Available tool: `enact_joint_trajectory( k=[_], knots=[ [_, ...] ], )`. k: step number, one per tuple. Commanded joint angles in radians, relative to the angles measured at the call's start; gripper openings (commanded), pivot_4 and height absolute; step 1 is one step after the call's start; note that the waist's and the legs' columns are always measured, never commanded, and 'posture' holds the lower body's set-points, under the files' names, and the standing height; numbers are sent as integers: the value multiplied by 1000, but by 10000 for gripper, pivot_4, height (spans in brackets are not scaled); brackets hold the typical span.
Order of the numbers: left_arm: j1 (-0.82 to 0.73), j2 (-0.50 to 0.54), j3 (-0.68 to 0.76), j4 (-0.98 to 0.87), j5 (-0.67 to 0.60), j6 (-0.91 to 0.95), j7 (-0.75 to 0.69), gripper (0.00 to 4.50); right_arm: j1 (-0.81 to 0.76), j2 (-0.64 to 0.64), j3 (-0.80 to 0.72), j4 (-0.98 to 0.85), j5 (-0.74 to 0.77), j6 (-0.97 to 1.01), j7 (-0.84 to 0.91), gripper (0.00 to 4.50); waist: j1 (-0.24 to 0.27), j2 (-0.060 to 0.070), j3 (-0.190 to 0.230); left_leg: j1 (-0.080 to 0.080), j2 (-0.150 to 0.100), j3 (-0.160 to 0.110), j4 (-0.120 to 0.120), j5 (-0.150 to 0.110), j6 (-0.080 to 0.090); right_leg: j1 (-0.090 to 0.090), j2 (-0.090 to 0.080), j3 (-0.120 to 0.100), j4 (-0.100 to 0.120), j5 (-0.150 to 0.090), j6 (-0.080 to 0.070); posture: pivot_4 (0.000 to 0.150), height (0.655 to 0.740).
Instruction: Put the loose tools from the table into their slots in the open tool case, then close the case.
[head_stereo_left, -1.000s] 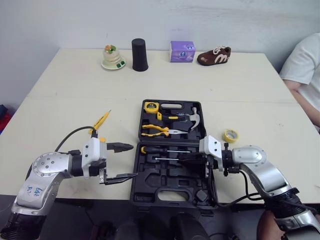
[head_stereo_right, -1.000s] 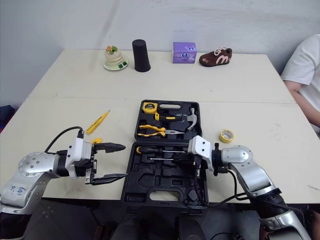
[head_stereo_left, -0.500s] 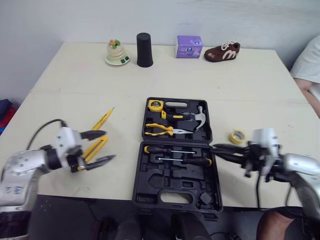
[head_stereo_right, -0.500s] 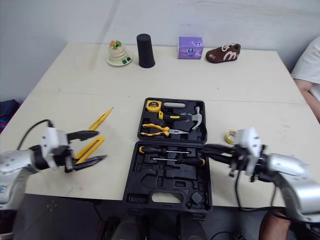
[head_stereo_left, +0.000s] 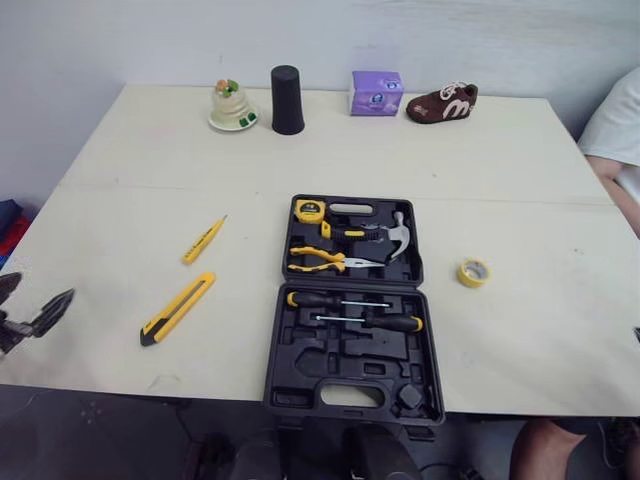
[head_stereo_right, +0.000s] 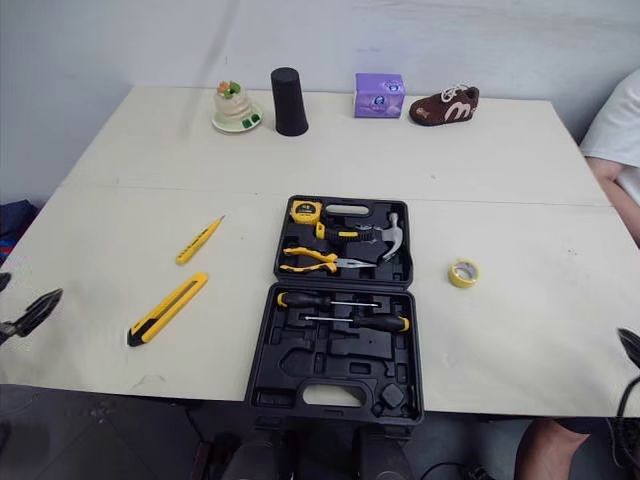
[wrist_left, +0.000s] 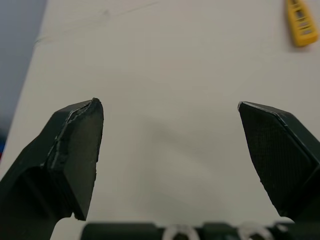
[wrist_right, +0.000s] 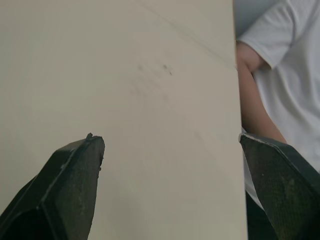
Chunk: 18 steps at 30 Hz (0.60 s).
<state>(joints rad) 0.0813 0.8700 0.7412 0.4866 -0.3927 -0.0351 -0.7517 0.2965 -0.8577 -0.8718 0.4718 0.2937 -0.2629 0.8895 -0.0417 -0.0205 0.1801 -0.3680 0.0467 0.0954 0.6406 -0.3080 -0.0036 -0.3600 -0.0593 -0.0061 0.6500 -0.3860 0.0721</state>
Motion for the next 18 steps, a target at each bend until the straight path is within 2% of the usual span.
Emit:
enact_joint_trajectory(
  k=[1,6,9,14,18],
  knots=[
    [48,30,86,22,8,-9,60,45000,51,-24,-51,89,-10,-97,-28,44696,-6,0,0,0,0,0,0,0,0,0,0,0,0,0,0,1500,7341],
    [84,2,91,-69,-28,32,54,45000,95,0,-34,144,2,-183,-37,44696,-12,0,0,1,0,0,-1,1,-1,1,0,0,1,0,0,1500,7341],
    [80,-17,65,-162,-48,42,30,45000,92,18,-4,91,35,-172,-4,44696,-12,0,0,1,0,0,-1,0,-3,1,-1,0,1,0,0,1500,7341],
    [43,16,-25,-249,-45,67,-64,45000,88,53,85,-149,145,-32,87,44696,-14,0,0,2,0,0,-2,2,-3,1,-1,0,2,0,0,1500,7341],
    [-11,40,-80,-309,-79,147,-115,45000,64,52,121,-338,205,94,64,44696,-14,1,0,1,0,0,-4,2,-3,0,0,0,2,0,0,1500,7341]
  ],
)
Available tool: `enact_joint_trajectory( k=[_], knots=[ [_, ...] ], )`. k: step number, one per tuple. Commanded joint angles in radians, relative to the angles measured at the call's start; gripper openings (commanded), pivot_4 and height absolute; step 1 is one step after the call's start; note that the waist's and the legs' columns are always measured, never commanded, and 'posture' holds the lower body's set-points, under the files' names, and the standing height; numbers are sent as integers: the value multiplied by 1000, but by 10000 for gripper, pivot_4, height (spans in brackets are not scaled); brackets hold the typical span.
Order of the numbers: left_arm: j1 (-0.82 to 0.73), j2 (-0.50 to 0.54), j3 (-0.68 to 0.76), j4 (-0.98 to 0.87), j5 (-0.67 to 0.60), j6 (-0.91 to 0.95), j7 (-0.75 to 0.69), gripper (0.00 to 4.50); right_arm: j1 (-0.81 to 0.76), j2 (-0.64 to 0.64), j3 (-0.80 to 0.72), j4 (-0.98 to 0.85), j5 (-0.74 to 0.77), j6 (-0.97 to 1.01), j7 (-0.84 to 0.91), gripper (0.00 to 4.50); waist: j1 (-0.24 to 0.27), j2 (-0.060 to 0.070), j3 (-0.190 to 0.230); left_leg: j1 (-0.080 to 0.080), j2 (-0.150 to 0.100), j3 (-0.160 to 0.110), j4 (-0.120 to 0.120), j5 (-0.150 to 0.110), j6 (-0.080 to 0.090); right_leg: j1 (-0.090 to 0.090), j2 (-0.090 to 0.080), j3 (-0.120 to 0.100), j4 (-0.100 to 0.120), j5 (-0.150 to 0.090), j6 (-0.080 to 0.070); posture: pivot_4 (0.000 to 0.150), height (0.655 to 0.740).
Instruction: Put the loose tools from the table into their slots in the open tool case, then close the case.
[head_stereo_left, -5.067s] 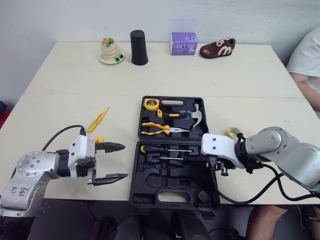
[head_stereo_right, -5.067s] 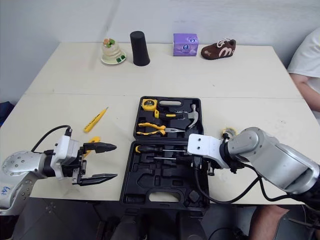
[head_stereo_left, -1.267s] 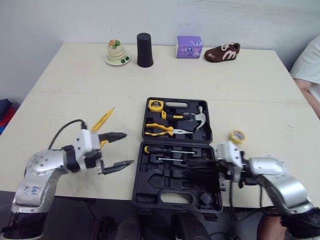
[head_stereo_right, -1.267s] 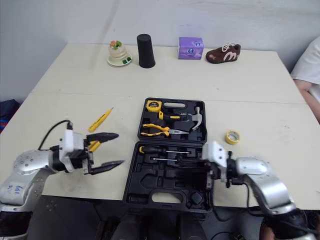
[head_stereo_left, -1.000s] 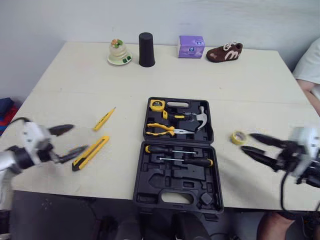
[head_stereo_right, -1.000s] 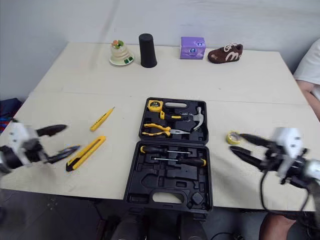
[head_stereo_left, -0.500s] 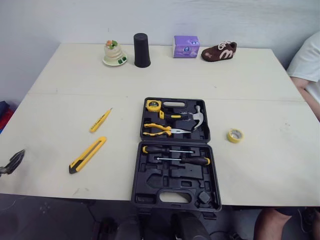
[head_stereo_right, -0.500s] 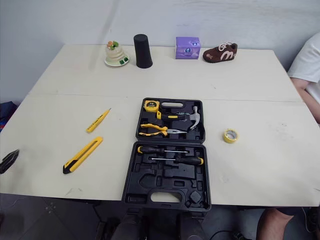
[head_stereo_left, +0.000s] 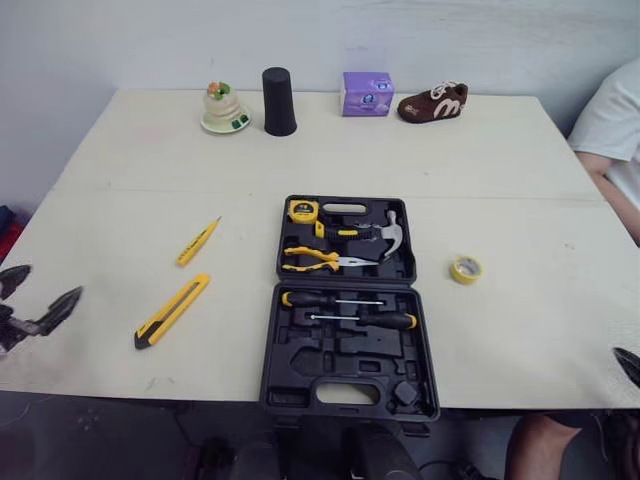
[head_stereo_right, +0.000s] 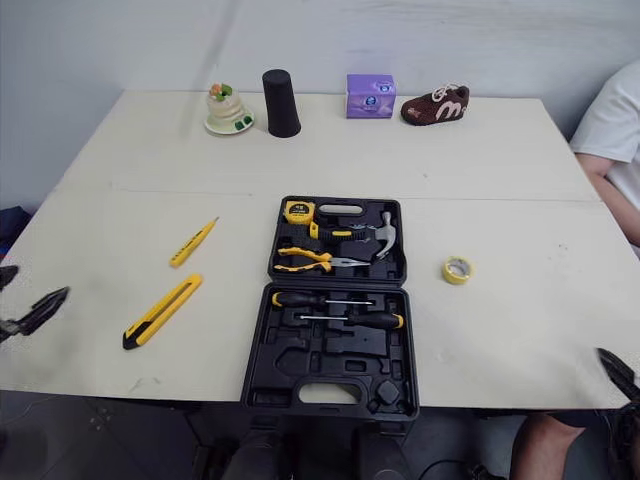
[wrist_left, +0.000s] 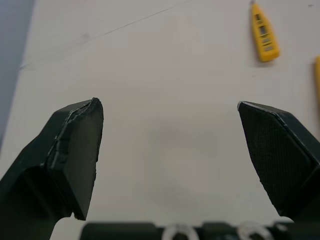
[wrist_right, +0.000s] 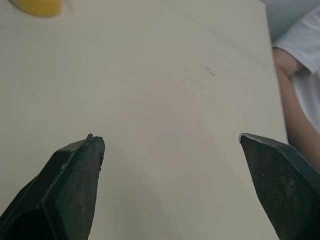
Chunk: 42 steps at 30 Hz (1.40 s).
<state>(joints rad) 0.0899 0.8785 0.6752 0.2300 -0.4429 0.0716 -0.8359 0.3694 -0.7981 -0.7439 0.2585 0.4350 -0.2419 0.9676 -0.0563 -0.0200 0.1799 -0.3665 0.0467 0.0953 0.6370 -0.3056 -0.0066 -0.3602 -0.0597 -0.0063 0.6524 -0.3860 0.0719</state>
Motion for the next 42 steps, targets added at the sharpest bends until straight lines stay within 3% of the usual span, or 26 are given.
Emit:
enact_joint_trajectory(
  k=[1,3,7,13,21,26,39,42],
  knots=[
    [-33,44,-35,-62,-23,76,-32,45000,-18,-5,6,-189,90,119,-26,44696,1,0,0,0,0,0,0,0,0,-1,0,0,0,0,0,1500,7341],
    [-65,63,-83,-71,-6,127,-37,45000,-38,6,41,-328,149,222,-62,44696,2,0,0,-1,0,-1,-1,1,0,-1,0,0,0,0,0,1500,7341],
    [-157,72,-169,-148,-99,444,-1,45000,-113,58,110,-517,234,245,-65,44696,4,0,0,-1,0,-2,-1,2,0,-1,0,-2,1,0,0,1500,7341],
    [-387,78,-317,-84,-59,646,56,45000,-201,56,233,-590,213,223,15,44696,24,-3,2,-3,-1,-3,1,3,-1,-2,1,-2,2,0,0,1500,7341],
    [-675,16,-575,153,152,550,70,45000,-305,62,334,-637,205,263,16,44696,29,-4,2,-5,-1,-2,10,5,-4,-2,0,-2,6,0,0,1500,7341],
    [-809,-58,-659,316,253,464,88,45000,-329,64,357,-649,183,270,6,44696,30,-5,3,-5,-1,-3,11,5,-4,-2,1,-3,7,0,1,1500,7341],
    [-917,-183,-743,491,371,375,46,45000,-283,69,350,-671,162,263,-10,44696,41,-6,3,-5,-1,-2,14,5,-4,-1,1,-3,8,0,1,1500,7341],
    [-940,-195,-724,555,387,327,87,36769,-279,68,347,-677,160,263,-15,45000,50,-6,3,-5,-1,-2,15,5,-4,-1,1,-3,9,1,1,1500,7341]
  ],
)
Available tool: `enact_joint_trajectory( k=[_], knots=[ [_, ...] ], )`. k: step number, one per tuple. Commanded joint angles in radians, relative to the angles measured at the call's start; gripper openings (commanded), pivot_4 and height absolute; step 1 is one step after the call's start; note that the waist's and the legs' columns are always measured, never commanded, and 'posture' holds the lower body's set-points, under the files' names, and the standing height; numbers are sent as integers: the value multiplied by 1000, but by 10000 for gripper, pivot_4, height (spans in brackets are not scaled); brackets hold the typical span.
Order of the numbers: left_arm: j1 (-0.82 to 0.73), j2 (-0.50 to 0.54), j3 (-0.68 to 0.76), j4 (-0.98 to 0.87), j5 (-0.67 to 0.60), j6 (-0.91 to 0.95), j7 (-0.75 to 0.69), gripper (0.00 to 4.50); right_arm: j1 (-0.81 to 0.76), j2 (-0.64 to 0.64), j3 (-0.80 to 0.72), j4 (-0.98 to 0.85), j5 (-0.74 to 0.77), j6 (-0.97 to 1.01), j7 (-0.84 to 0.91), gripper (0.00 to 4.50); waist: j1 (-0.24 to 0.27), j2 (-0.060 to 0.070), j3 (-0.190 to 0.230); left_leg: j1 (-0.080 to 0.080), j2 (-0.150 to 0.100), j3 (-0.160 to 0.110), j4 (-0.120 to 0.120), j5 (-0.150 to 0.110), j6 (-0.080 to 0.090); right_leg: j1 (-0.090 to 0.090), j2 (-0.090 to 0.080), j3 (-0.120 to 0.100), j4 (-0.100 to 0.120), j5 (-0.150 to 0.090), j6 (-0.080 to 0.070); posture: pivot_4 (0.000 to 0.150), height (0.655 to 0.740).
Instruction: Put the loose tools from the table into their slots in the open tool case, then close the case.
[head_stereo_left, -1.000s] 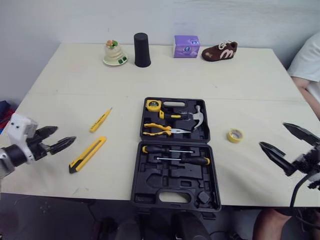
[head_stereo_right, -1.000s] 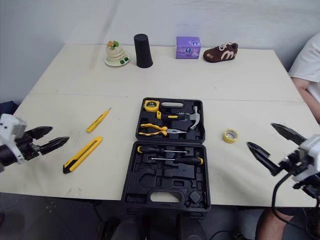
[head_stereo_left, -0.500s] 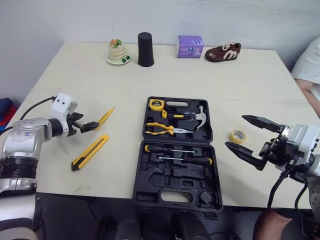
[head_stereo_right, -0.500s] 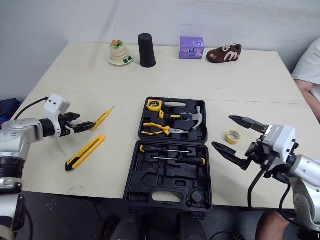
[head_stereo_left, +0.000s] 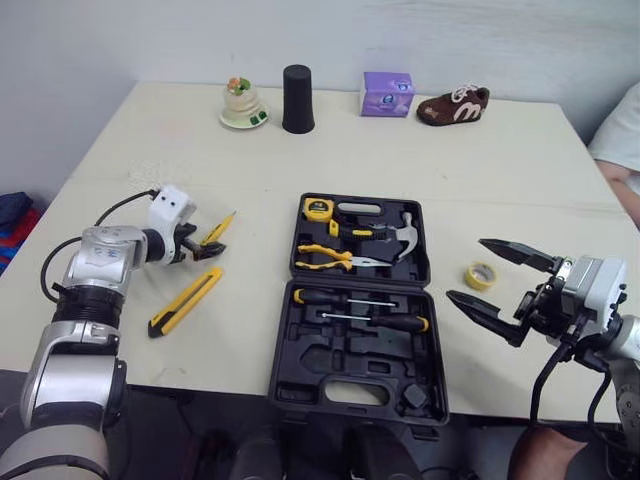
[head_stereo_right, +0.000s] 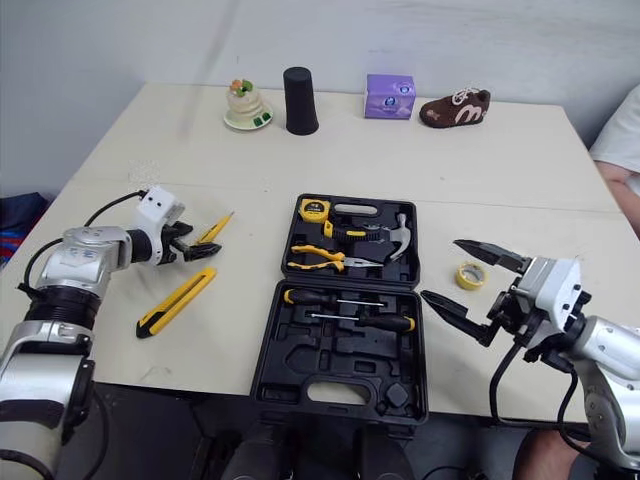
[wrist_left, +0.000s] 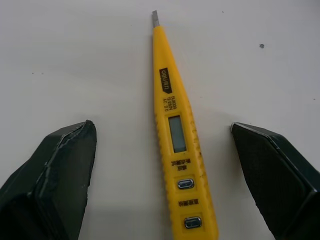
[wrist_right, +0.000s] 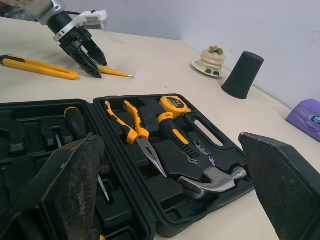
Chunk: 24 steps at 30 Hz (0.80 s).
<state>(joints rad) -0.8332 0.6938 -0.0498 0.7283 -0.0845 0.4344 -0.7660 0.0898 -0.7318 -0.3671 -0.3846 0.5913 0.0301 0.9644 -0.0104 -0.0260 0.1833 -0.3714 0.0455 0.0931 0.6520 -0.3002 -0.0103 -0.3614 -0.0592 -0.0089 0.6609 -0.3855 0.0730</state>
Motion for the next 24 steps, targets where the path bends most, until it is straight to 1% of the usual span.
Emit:
enact_joint_trajectory(
  k=[1,3,7,10,12,13,15,17,19,22,24],
  knots=[
    [-20,-10,-3,64,31,-33,2,32380,3,1,-32,-34,3,-9,-12,45000,7,0,0,0,0,0,0,0,0,0,0,0,0,0,0,1500,7341],
    [-16,-5,-11,60,30,-26,-37,23515,4,-3,-36,-35,4,-5,-14,45000,7,0,0,0,0,0,1,0,0,0,0,0,1,0,0,1500,7341],
    [-7,2,2,46,28,-41,-56,5483,-8,-12,-50,-32,23,10,-20,45000,6,0,0,0,0,0,1,0,0,0,0,0,1,0,0,1500,7341],
    [-8,9,52,-11,8,-168,-28,5299,-4,-41,-63,-31,35,33,4,45000,6,0,0,0,0,0,1,0,0,0,0,0,1,0,0,1500,7341],
    [-11,11,70,-67,-8,-221,-39,5299,6,-55,-69,-36,59,73,7,45000,7,-2,1,-1,1,0,1,0,0,-1,0,0,1,0,0,1500,7341],
    [-7,11,72,-110,-20,-239,-64,5299,11,-61,-70,-38,63,81,15,45000,7,-3,1,-1,1,0,1,0,0,-1,0,0,1,0,0,1500,7341],
    [22,13,54,-262,-55,-265,-159,5299,25,-75,-79,-42,63,89,32,45000,7,-3,2,-1,1,0,1,0,0,-1,0,-1,1,0,0,1500,7341],
    [59,28,17,-417,-70,-261,-245,5299,55,-88,-107,-48,56,84,58,45000,10,-3,2,-2,0,0,1,0,0,-1,0,-1,0,0,0,1500,7341],
    [83,41,1,-498,-61,-244,-269,5299,79,-95,-130,-49,42,52,91,45000,9,-3,2,-2,0,0,1,0,0,0,0,-1,0,0,0,1500,7341],
    [132,76,-31,-696,-135,-150,-388,5299,160,-108,-205,-73,56,72,130,45000,6,-3,2,-1,0,0,1,0,0,1,1,0,-1,0,0,1500,7341],
    [148,87,-38,-760,-159,-121,-424,5299,186,-112,-225,-85,60,83,143,45000,3,-3,2,0,1,0,0,0,0,1,2,1,-2,0,0,1500,7341]
  ],
)
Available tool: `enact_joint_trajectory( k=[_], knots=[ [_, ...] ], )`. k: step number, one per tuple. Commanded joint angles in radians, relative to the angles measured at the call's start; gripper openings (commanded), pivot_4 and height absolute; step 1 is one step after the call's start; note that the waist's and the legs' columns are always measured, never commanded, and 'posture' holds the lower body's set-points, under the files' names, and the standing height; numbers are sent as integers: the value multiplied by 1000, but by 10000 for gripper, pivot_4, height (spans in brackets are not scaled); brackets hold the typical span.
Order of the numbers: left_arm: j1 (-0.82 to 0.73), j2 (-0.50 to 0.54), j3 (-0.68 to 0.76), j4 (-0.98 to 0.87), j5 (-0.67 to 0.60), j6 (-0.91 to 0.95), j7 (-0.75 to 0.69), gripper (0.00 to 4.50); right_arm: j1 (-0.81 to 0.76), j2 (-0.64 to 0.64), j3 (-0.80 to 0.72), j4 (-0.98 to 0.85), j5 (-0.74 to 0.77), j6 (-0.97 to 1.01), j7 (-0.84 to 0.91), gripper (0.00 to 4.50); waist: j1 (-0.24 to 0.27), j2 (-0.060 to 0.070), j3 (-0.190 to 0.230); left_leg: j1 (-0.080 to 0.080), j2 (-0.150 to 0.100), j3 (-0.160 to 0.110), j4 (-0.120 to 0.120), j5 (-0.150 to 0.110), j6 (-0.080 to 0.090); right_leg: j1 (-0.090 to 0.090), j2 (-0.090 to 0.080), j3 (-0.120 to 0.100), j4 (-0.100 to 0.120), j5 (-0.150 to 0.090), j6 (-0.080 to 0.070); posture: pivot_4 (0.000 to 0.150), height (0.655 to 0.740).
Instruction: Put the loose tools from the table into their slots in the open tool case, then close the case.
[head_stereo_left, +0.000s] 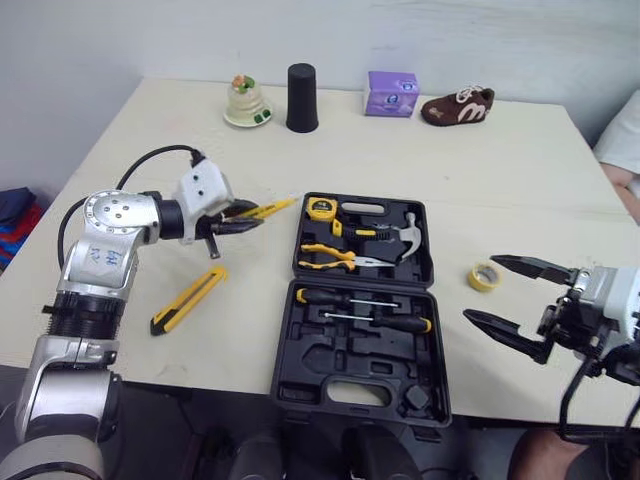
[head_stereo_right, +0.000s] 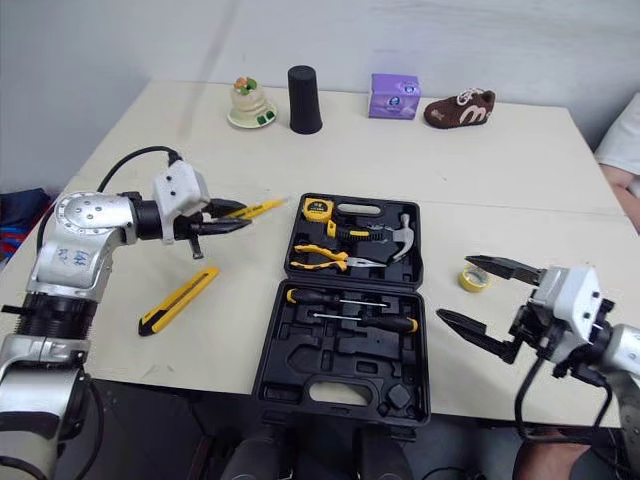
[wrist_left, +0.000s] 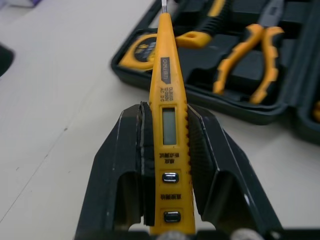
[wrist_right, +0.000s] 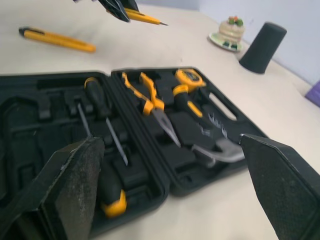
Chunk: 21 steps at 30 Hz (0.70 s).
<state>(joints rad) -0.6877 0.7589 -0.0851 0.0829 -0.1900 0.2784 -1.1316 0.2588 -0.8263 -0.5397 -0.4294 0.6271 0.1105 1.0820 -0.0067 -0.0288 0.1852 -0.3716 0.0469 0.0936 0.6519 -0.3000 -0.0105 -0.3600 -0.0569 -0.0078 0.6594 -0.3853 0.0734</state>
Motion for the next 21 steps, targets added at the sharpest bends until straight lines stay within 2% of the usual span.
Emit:
enact_joint_trajectory(
  k=[1,3,6,13,21],
  knots=[
    [10,38,-17,-157,-70,66,-92,5299,41,-19,-61,-48,21,1,42,45000,-1,0,0,1,0,0,0,0,0,1,0,0,0,0,0,1500,7341],
    [32,71,-68,-269,-101,141,-158,5299,84,-18,-53,-54,2,-14,79,45000,-2,0,0,1,1,0,0,1,-1,1,1,1,0,0,0,1500,7341],
    [56,121,-174,-394,-61,143,-231,5299,70,-20,-41,-56,4,-2,64,45000,-1,1,0,2,1,0,-1,1,-1,1,3,3,-1,0,0,1500,7341],
    [47,110,-288,-507,22,279,-153,5299,9,-42,-6,-86,2,50,32,45000,3,1,0,2,1,1,-1,1,-1,1,5,7,0,0,0,1500,7341],
    [-26,26,-392,-493,121,409,-62,5299,-66,-52,53,-109,-2,112,-19,45000,5,1,0,2,2,1,0,1,-1,0,7,9,-1,0,1,1500,7341]
  ],
)
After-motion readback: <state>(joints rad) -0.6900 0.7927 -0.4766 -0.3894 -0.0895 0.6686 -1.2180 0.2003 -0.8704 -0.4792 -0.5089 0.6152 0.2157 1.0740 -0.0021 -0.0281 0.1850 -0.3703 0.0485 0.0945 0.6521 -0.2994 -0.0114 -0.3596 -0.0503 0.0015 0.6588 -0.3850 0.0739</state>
